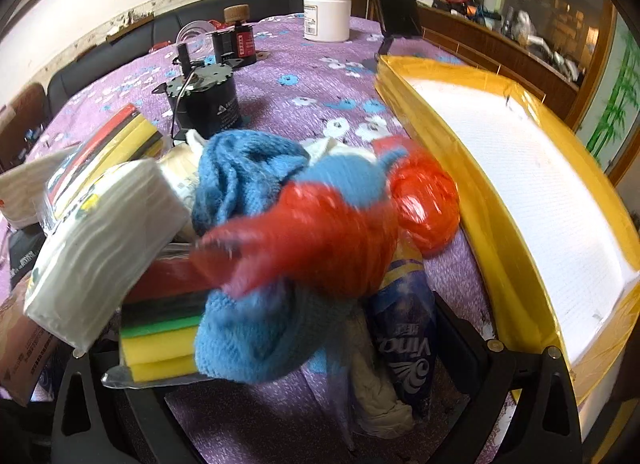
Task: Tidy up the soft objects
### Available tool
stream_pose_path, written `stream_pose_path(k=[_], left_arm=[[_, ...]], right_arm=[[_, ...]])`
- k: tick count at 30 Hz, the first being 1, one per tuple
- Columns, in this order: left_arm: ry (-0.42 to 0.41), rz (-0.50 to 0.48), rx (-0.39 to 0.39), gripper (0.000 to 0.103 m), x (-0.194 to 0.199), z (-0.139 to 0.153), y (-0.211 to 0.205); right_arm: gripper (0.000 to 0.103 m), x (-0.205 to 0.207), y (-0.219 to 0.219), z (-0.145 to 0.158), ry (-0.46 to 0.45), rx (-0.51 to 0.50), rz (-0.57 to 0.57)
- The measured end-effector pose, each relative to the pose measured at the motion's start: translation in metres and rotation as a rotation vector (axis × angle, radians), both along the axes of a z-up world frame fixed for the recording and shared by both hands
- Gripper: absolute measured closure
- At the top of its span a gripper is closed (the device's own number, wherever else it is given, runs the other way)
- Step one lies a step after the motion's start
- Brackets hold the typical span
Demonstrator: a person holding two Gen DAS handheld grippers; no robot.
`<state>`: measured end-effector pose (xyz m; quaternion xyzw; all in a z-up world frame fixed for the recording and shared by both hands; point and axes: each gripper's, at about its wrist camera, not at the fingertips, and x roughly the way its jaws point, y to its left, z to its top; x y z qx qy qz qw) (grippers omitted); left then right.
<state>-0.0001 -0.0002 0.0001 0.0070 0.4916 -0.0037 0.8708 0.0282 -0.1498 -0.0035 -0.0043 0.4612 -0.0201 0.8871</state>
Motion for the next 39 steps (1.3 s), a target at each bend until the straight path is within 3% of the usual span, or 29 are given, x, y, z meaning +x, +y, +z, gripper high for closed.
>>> stream_pose_path(k=[4, 7, 12, 17, 19, 21, 26, 27, 31, 34, 39], left_arm=[[0.004, 0.014, -0.001, 0.000, -0.006, 0.001, -0.002], [0.052, -0.018, -0.007, 0.000, -0.015, 0.003, 0.001], [0.057, -0.056, -0.070, 0.000, -0.044, 0.013, 0.009], [0.007, -0.053, -0.159, 0.000, -0.069, 0.030, 0.025], [-0.015, -0.058, -0.146, 0.000, -0.071, 0.037, 0.023], [-0.036, -0.064, -0.138, 0.000, -0.072, 0.043, 0.021], [-0.061, -0.058, -0.097, 0.000, -0.057, 0.050, 0.007], [-0.063, -0.062, -0.081, 0.002, -0.054, 0.049, 0.003], [-0.011, -0.077, -0.014, 0.035, -0.038, 0.035, -0.015], [-0.008, -0.046, 0.049, 0.051, -0.032, 0.028, -0.016], [-0.047, -0.063, -0.023, 0.053, -0.043, 0.036, -0.003]], right_arm=[[0.001, -0.001, 0.001, 0.003, 0.035, 0.013, 0.024], [0.001, 0.007, -0.002, 0.005, 0.167, 0.045, 0.236], [0.001, -0.019, -0.009, 0.009, 0.208, 0.055, 0.418], [0.006, -0.048, -0.023, 0.030, 0.121, 0.110, 0.523], [0.007, -0.060, -0.034, 0.043, 0.064, 0.150, 0.564], [0.017, -0.071, -0.041, 0.052, 0.025, 0.196, 0.604], [0.017, -0.084, -0.055, 0.066, -0.064, 0.221, 0.614], [0.017, -0.086, -0.056, 0.068, -0.068, 0.224, 0.613], [0.017, -0.091, -0.061, 0.067, -0.075, 0.245, 0.612], [0.019, -0.087, -0.061, 0.066, -0.067, 0.263, 0.610], [0.020, -0.078, -0.066, 0.060, -0.040, 0.278, 0.594]])
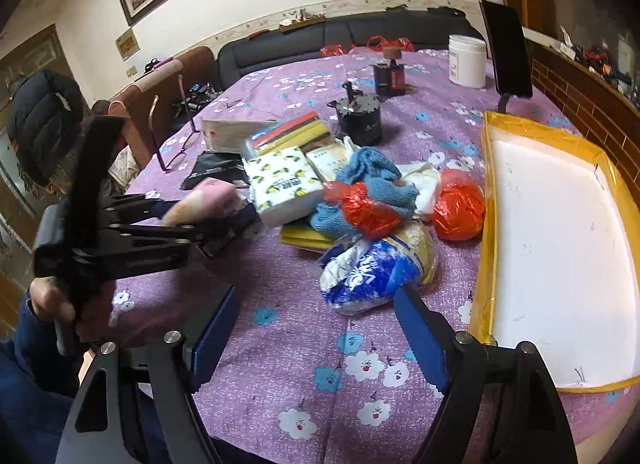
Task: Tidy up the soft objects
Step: 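Grasp the pink tissue pack with left tool while right grasps the Vinda bag, then release the pink pack in the tray with left tool while right carries Vinda bag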
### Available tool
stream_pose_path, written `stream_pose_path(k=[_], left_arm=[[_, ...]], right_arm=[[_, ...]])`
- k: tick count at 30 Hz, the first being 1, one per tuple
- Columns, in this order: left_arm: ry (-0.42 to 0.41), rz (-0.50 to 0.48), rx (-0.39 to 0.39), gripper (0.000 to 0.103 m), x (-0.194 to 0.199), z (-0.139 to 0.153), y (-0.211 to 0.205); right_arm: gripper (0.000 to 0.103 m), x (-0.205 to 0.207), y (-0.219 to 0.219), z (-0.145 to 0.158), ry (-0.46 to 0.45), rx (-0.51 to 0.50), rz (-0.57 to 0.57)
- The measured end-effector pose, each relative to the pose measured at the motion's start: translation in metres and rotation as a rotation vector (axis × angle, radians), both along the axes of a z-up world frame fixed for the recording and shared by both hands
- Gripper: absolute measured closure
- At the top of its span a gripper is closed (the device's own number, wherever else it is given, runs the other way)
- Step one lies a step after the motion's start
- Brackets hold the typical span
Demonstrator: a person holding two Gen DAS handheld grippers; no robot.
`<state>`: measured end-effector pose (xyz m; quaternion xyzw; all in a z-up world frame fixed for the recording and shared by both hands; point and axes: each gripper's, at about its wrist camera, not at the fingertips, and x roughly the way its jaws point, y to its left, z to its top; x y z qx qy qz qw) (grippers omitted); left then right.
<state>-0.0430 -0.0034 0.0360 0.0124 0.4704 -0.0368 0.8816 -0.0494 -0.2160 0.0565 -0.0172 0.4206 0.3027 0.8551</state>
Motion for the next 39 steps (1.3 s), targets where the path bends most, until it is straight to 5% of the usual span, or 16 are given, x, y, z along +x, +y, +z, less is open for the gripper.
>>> stream_pose_path(k=[8, 16, 18, 28, 39], left_arm=[[-0.035, 0.025, -0.074, 0.053, -0.012, 0.011, 0.018], [-0.041, 0.000, -0.095, 0.053, -0.013, 0.010, 0.014], [-0.042, -0.006, -0.096, 0.053, -0.014, 0.010, 0.014], [-0.036, -0.014, -0.117, 0.053, -0.011, 0.006, 0.013], [-0.045, -0.024, -0.107, 0.053, -0.013, 0.010, 0.006]], right_arm=[[0.021, 0.033, -0.003, -0.020, 0.186, 0.058, -0.112], [0.022, 0.062, 0.017, -0.032, 0.197, -0.082, -0.222], [0.043, 0.059, 0.021, -0.033, 0.165, -0.126, -0.197], [0.045, 0.019, 0.031, -0.024, 0.110, -0.083, 0.055], [0.044, 0.014, 0.030, -0.039, 0.138, -0.104, 0.047]])
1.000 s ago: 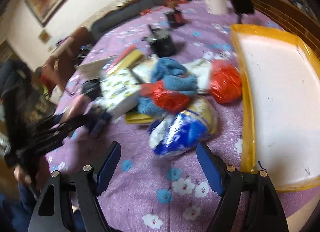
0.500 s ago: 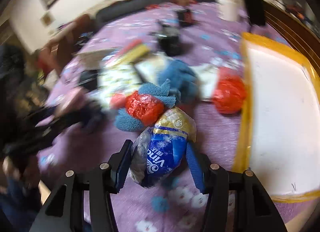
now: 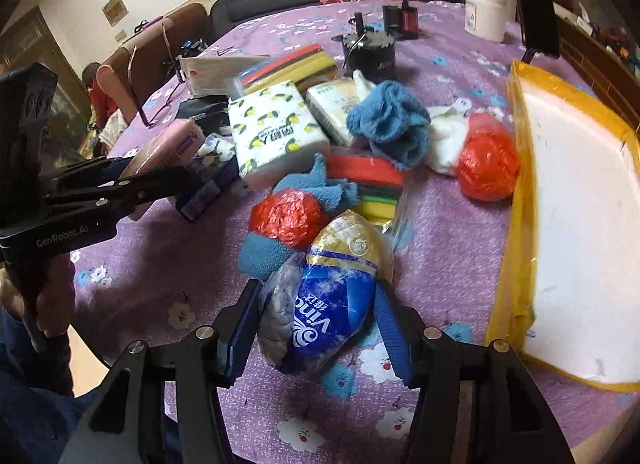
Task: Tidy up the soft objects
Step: 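Release the pink pack in the tray with left tool while right carries Vinda bag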
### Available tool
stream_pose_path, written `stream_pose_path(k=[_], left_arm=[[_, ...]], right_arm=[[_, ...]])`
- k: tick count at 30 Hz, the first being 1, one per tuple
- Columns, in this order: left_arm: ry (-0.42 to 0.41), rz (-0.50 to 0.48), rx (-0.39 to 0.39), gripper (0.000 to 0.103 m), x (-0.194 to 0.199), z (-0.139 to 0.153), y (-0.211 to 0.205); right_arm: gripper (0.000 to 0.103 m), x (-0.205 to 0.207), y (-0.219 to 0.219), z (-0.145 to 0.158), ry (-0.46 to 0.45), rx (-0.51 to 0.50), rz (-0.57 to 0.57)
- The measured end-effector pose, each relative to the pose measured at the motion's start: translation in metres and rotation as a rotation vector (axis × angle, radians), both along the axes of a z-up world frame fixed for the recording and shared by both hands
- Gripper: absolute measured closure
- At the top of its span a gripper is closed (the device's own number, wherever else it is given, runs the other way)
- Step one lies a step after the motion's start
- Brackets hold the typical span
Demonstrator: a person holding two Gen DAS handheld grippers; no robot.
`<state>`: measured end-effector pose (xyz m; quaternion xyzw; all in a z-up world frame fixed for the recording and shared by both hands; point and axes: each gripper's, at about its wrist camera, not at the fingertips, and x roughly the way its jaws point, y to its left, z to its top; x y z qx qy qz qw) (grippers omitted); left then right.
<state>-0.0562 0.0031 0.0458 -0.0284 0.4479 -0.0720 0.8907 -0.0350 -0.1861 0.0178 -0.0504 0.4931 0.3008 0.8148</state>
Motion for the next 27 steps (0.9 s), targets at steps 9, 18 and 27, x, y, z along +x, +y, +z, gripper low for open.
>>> stream_pose_path(k=[9, 18, 27], left_arm=[[-0.026, -0.042, -0.012, 0.053, -0.001, 0.014, -0.017], [-0.074, -0.153, -0.039, 0.053, 0.016, 0.047, -0.068], [-0.065, -0.273, -0.039, 0.053, 0.064, 0.062, -0.152]], right_arm=[[0.047, -0.016, -0.025, 0.043, -0.110, 0.078, -0.015], [0.047, 0.005, -0.092, 0.079, -0.155, 0.144, -0.186], [0.047, 0.034, -0.162, 0.107, -0.188, 0.174, -0.326]])
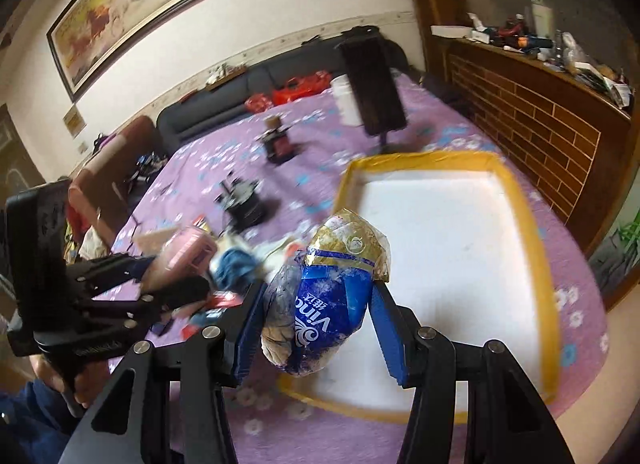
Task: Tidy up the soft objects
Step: 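Release the pink pack in the tray with left tool while right carries Vinda bag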
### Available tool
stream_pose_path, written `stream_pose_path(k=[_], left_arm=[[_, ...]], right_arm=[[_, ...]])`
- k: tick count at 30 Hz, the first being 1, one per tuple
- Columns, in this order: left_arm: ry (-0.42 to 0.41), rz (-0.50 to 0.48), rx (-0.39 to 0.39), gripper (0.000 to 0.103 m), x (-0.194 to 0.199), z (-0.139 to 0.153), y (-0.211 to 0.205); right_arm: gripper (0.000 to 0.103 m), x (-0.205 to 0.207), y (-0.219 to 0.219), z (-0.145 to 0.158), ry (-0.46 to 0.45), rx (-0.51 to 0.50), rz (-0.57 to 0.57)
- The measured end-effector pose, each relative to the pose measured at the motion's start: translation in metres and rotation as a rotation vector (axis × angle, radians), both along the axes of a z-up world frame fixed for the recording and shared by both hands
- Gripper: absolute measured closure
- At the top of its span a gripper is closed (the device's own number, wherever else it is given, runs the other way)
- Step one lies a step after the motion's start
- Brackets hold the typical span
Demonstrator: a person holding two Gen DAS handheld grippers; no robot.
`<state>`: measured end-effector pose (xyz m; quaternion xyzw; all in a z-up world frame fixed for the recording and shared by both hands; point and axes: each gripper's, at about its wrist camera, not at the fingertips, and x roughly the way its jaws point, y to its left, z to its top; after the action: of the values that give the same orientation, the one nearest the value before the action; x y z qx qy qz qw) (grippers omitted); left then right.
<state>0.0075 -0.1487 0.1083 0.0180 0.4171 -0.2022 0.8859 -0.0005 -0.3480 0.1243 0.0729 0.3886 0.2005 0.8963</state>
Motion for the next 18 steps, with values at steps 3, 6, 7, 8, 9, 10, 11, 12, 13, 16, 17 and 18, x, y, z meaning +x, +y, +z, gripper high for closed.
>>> stream_pose_path(k=[3, 6, 7, 8, 9, 10, 11, 12, 13, 16, 17, 18], left_arm=[[0.035, -0.006, -0.006, 0.053, 0.022, -0.002, -0.021], [0.072, 0.001, -0.002, 0.053, 0.055, -0.008, -0.045], [0.079, -0.002, -0.005, 0.053, 0.062, -0.010, -0.050], [0.088, 0.001, 0.000, 0.053, 0.071, -0.012, -0.056], [0.101, -0.001, 0.012, 0.053, 0.083, -0.016, -0.065], [0.105, -0.004, 0.016, 0.053, 0.090, -0.018, -0.072], [0.105, -0.004, 0.022, 0.053, 0.098, -0.021, -0.078], [0.107, 0.002, 0.042, 0.053, 0.109, -0.025, -0.087], [0.114, -0.002, 0.051, 0.053, 0.116, -0.028, -0.092], [0.122, -0.003, 0.097, 0.053, 0.141, -0.042, -0.114], [0.134, -0.005, 0.103, 0.053, 0.148, -0.046, -0.118], [0.144, -0.007, 0.101, 0.053, 0.154, -0.050, -0.122]], right_arm=[[0.047, 0.014, -0.018, 0.003, 0.008, 0.008, -0.034], [0.047, 0.031, -0.034, 0.004, 0.014, 0.008, -0.062], [0.047, 0.039, -0.038, 0.004, 0.020, 0.002, -0.070], [0.047, 0.048, -0.042, 0.002, 0.023, -0.005, -0.077], [0.047, 0.057, -0.046, 0.001, 0.028, -0.013, -0.091], [0.047, 0.064, -0.050, -0.001, 0.038, -0.018, -0.102], [0.047, 0.072, -0.053, -0.004, 0.049, -0.017, -0.109], [0.047, 0.087, -0.058, -0.008, 0.065, -0.013, -0.119], [0.047, 0.098, -0.061, -0.012, 0.078, -0.015, -0.128], [0.047, 0.131, -0.064, -0.027, 0.123, -0.038, -0.136], [0.047, 0.140, -0.066, -0.032, 0.136, -0.043, -0.143], [0.047, 0.150, -0.066, -0.037, 0.150, -0.053, -0.149]])
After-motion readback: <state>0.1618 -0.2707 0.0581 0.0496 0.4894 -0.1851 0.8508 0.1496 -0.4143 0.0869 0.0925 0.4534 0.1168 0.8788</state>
